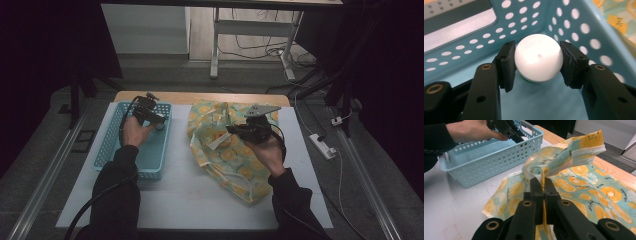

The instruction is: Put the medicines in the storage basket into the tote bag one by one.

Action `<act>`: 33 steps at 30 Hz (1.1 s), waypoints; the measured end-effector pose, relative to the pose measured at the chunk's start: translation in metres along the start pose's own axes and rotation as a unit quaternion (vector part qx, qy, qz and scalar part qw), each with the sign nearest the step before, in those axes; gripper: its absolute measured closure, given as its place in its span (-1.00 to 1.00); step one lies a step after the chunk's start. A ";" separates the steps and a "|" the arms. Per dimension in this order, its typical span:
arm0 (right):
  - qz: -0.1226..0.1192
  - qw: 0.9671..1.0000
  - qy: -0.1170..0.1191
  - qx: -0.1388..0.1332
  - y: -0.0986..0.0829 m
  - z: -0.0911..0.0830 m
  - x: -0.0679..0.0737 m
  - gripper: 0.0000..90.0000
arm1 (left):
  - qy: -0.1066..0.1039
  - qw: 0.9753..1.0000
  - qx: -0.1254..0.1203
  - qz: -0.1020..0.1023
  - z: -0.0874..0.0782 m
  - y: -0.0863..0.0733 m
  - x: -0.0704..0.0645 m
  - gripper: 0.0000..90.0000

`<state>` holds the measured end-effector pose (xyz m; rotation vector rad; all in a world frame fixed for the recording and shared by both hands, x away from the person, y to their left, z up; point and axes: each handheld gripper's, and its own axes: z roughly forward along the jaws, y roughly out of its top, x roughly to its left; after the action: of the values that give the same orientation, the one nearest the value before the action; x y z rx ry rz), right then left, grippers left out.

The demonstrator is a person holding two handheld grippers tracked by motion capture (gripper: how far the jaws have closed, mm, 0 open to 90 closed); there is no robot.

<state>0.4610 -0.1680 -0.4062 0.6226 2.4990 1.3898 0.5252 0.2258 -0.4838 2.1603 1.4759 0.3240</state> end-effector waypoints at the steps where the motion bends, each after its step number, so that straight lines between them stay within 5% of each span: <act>1: 0.000 1.000 0.000 0.000 0.000 0.000 0.000 0.99 | -0.001 1.000 -0.002 0.001 -0.002 0.000 -0.001 0.11; 24: 0.003 1.000 0.004 0.003 0.000 0.001 0.000 0.99 | -0.028 0.998 -0.040 0.034 -0.057 -0.005 -0.019 0.12; 33: 0.003 1.000 0.004 0.003 -0.001 0.002 0.000 0.99 | -0.040 0.997 -0.049 0.041 -0.067 -0.017 -0.022 0.12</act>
<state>0.4615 -0.1671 -0.4077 0.6268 2.5113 1.3900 0.4722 0.2281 -0.4344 2.1340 1.3043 0.3278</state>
